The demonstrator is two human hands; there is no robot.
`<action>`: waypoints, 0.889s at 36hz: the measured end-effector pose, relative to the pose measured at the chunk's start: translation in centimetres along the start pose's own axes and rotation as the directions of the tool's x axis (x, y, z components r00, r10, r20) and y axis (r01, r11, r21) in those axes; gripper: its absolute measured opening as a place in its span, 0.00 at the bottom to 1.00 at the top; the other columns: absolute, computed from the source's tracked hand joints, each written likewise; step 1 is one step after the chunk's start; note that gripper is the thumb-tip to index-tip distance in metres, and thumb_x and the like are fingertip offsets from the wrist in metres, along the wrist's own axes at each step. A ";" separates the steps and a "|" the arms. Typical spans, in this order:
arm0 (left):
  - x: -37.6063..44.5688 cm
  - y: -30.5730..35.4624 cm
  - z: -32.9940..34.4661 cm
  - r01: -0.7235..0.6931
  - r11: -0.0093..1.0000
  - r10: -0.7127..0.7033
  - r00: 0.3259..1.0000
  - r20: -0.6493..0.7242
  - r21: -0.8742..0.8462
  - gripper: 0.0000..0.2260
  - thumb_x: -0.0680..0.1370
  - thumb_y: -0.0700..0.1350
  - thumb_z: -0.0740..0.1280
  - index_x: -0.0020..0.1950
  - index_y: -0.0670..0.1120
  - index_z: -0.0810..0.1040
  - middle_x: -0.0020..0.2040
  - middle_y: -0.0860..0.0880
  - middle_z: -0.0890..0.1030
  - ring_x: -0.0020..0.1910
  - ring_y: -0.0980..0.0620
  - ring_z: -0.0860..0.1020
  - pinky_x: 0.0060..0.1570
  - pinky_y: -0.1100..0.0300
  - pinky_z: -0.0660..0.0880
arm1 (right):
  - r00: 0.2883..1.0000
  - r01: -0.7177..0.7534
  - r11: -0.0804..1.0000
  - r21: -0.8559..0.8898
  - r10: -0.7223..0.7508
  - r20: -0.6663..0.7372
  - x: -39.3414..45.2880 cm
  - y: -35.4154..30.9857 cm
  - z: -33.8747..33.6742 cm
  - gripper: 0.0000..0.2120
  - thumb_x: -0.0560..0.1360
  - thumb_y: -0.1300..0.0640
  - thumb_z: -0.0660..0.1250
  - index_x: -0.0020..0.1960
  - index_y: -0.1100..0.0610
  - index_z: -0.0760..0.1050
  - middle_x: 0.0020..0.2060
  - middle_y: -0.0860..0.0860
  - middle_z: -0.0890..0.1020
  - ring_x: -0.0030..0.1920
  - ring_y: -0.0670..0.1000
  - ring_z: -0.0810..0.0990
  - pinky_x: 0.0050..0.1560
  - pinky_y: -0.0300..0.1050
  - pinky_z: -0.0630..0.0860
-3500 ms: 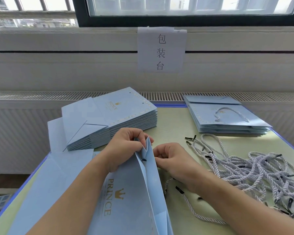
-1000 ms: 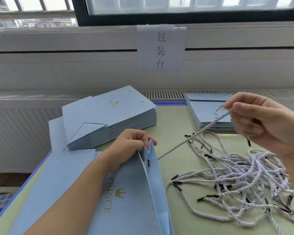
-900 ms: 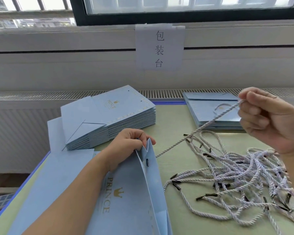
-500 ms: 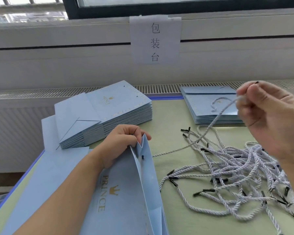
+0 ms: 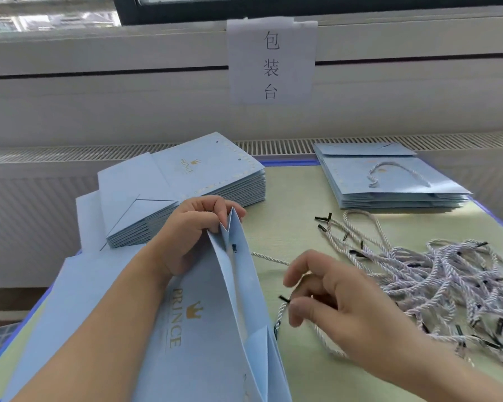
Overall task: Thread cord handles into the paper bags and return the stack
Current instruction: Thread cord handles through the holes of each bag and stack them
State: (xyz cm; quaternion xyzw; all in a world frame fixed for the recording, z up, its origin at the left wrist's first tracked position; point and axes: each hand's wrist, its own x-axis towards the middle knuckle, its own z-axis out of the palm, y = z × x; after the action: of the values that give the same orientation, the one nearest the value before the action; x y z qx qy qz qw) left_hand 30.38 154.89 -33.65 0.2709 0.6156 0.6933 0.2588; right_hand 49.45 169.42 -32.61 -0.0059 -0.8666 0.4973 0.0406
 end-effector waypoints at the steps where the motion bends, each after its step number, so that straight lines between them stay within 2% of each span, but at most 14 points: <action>1: -0.1 0.1 0.0 -0.010 1.000 0.010 1.000 -0.008 -0.025 0.09 0.57 0.32 0.57 0.23 0.44 0.72 0.40 0.46 0.80 0.36 0.53 0.77 0.34 0.65 0.74 | 0.998 -0.009 1.000 -0.004 0.009 -0.060 0.2 -0.2 -0.2 0.11 0.75 0.64 0.66 0.45 0.47 0.73 0.33 0.47 0.83 0.31 0.50 0.72 0.32 0.41 0.70; 3: -0.2 0.3 -0.1 -0.030 0.998 0.028 0.999 -0.019 -0.063 0.09 0.57 0.32 0.56 0.23 0.44 0.72 0.40 0.46 0.81 0.35 0.53 0.77 0.33 0.66 0.74 | 0.995 -0.023 0.999 -0.031 0.020 -0.093 0.4 -0.6 -0.6 0.11 0.74 0.63 0.68 0.42 0.47 0.77 0.33 0.47 0.83 0.28 0.44 0.71 0.30 0.33 0.67; 5: -0.3 0.4 -0.1 -0.036 0.997 0.035 0.999 -0.013 -0.072 0.09 0.56 0.32 0.56 0.23 0.44 0.72 0.40 0.46 0.81 0.36 0.53 0.77 0.33 0.66 0.74 | 0.999 -0.031 0.997 -0.073 0.029 -0.020 0.5 -0.9 -0.6 0.13 0.73 0.63 0.69 0.38 0.46 0.77 0.33 0.44 0.84 0.28 0.41 0.71 0.30 0.30 0.66; 8: -0.2 0.3 0.0 -0.032 0.998 0.032 0.999 0.001 -0.063 0.09 0.57 0.32 0.57 0.23 0.44 0.72 0.40 0.46 0.80 0.36 0.53 0.77 0.33 0.65 0.74 | 0.992 -0.007 0.986 -0.167 0.028 0.122 0.7 -1.3 0.1 0.11 0.72 0.62 0.69 0.37 0.47 0.78 0.30 0.41 0.81 0.28 0.40 0.72 0.32 0.30 0.65; 10: -0.2 0.3 0.1 -0.031 0.998 0.031 1.000 0.002 -0.058 0.09 0.57 0.32 0.57 0.23 0.44 0.72 0.40 0.46 0.80 0.36 0.53 0.77 0.33 0.65 0.74 | 0.987 0.017 0.976 -0.217 0.018 0.158 0.8 -1.2 0.5 0.07 0.71 0.60 0.70 0.38 0.48 0.79 0.29 0.39 0.78 0.29 0.41 0.72 0.32 0.31 0.65; 12: -0.2 0.2 0.0 -0.031 0.998 0.031 1.000 0.003 -0.053 0.09 0.57 0.32 0.57 0.23 0.44 0.72 0.40 0.46 0.80 0.36 0.53 0.77 0.33 0.65 0.74 | 0.985 0.036 0.977 -0.212 0.001 0.172 0.9 -1.2 0.7 0.09 0.71 0.57 0.71 0.35 0.46 0.76 0.28 0.39 0.76 0.30 0.41 0.71 0.33 0.31 0.65; 14: -0.1 0.1 0.0 -0.026 0.999 0.026 1.000 0.006 -0.040 0.09 0.57 0.32 0.57 0.23 0.44 0.72 0.40 0.46 0.80 0.36 0.53 0.77 0.34 0.65 0.74 | 0.979 0.057 0.987 -0.152 -0.025 0.205 1.0 -1.4 0.8 0.11 0.71 0.59 0.71 0.34 0.45 0.75 0.27 0.40 0.74 0.29 0.42 0.70 0.32 0.30 0.64; 18: 0.0 -0.1 -0.1 -0.019 1.000 0.019 1.000 0.008 -0.020 0.09 0.58 0.32 0.57 0.23 0.44 0.72 0.41 0.46 0.80 0.36 0.53 0.76 0.35 0.64 0.73 | 0.963 0.066 0.997 -0.043 -0.052 0.265 1.2 -1.2 1.1 0.05 0.72 0.65 0.68 0.39 0.58 0.81 0.25 0.42 0.73 0.26 0.40 0.68 0.29 0.28 0.62; 23: 0.2 -0.1 -0.1 -0.026 1.000 0.026 1.000 0.017 -0.008 0.10 0.58 0.32 0.57 0.23 0.45 0.72 0.41 0.46 0.80 0.37 0.54 0.76 0.35 0.65 0.74 | 0.959 0.007 0.998 0.068 -0.026 0.282 1.2 -0.5 1.7 0.05 0.73 0.64 0.67 0.40 0.59 0.81 0.27 0.44 0.75 0.29 0.41 0.68 0.32 0.34 0.65; 25: 0.3 -0.2 0.0 -0.031 0.999 0.031 0.999 0.022 0.005 0.10 0.58 0.32 0.57 0.23 0.45 0.72 0.41 0.46 0.80 0.37 0.54 0.77 0.35 0.65 0.74 | 0.958 -0.032 0.991 0.133 -0.008 0.287 1.3 -0.4 1.8 0.05 0.73 0.65 0.66 0.41 0.61 0.80 0.30 0.49 0.79 0.32 0.44 0.72 0.34 0.40 0.69; 27: 0.3 -0.3 0.0 -0.033 0.999 0.032 0.999 0.029 0.019 0.10 0.58 0.32 0.57 0.23 0.45 0.72 0.41 0.47 0.80 0.38 0.55 0.76 0.36 0.65 0.74 | 0.957 -0.058 0.983 0.174 0.005 0.289 1.5 -0.3 2.0 0.05 0.73 0.65 0.65 0.44 0.62 0.80 0.36 0.58 0.82 0.35 0.49 0.75 0.37 0.46 0.72; 29: 0.4 -0.3 0.0 -0.038 0.999 0.036 0.998 0.047 0.031 0.10 0.58 0.32 0.57 0.24 0.46 0.72 0.42 0.47 0.80 0.39 0.55 0.76 0.36 0.65 0.74 | 0.953 -0.079 0.975 0.208 0.012 0.304 1.6 -0.3 2.2 0.06 0.74 0.64 0.65 0.46 0.63 0.80 0.41 0.63 0.82 0.37 0.52 0.76 0.40 0.52 0.73; 32: 0.4 -0.3 0.0 -0.055 0.996 0.050 0.996 0.068 0.067 0.10 0.58 0.32 0.56 0.24 0.46 0.71 0.41 0.47 0.80 0.39 0.55 0.77 0.37 0.65 0.74 | 0.941 -0.130 0.938 0.322 0.015 0.338 1.7 0.1 2.3 0.05 0.73 0.67 0.67 0.48 0.64 0.79 0.43 0.65 0.82 0.41 0.54 0.78 0.43 0.48 0.75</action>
State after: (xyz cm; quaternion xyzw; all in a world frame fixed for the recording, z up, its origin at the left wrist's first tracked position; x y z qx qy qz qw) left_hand 30.10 155.13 -33.90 0.3184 0.6228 0.6690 0.2514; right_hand 47.60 167.55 -33.76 0.0522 -0.7615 0.6342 -0.1234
